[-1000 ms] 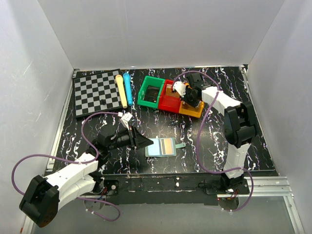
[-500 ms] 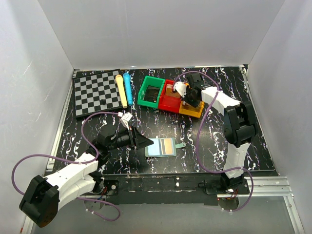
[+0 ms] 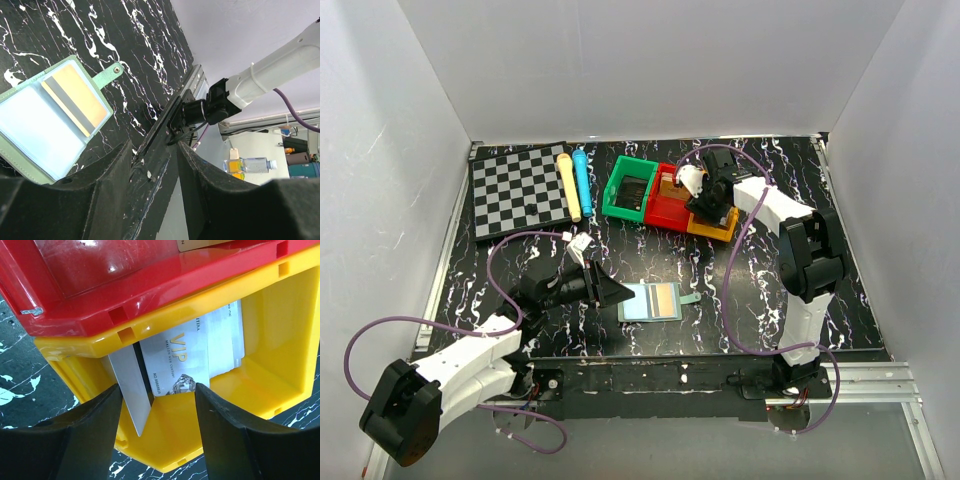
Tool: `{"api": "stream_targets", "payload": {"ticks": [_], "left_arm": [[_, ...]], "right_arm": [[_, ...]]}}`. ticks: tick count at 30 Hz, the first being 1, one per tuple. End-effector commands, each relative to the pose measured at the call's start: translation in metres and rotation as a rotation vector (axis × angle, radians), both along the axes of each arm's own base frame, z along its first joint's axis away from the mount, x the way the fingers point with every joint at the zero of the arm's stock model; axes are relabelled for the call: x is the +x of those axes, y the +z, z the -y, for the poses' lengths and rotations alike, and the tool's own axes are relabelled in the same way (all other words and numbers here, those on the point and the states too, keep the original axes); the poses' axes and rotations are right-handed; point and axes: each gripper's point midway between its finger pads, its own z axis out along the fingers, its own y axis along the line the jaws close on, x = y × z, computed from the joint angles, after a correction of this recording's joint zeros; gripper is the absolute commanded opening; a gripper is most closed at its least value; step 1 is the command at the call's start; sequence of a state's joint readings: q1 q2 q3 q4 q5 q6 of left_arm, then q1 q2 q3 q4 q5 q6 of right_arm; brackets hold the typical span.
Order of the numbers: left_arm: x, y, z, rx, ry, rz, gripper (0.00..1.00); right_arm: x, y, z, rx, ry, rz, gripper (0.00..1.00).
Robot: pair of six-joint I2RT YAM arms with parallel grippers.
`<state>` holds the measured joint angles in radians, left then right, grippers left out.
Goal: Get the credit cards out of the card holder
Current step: Place the credit card in the storage box.
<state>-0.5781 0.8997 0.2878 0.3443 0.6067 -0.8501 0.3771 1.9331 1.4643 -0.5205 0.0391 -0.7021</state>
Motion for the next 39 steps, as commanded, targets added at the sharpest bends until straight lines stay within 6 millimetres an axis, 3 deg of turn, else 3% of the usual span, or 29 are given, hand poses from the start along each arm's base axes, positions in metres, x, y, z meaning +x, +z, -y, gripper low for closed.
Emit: {"api": "stream_targets", "payload": {"ticks": [1,27,30,34,36,39], "left_arm": [[-0.002,0.001,-0.001,-0.004,-0.004,0.007,0.41],[-0.002,-0.001,-0.002,0.002,0.000,-0.001,0.41],[-0.001,0.000,-0.001,0.001,0.002,0.004,0.41],[0.000,0.001,-0.002,0.003,0.006,0.004,0.41],[0.001,0.002,-0.002,0.005,0.013,0.009,0.41],[0.004,0.005,-0.002,0.009,0.026,0.011,0.45]], "right_arm": [[0.019,0.021,-0.004,0.028,-0.028,0.074,0.67],[0.055,0.043,0.014,0.009,-0.206,0.217,0.71],[0.063,0.065,0.013,0.038,-0.230,0.284,0.71],[0.067,0.122,0.009,0.137,-0.292,0.437,0.72],[0.059,0.156,0.005,0.204,-0.338,0.508,0.73],[0.046,0.182,-0.002,0.244,-0.448,0.582,0.80]]}}
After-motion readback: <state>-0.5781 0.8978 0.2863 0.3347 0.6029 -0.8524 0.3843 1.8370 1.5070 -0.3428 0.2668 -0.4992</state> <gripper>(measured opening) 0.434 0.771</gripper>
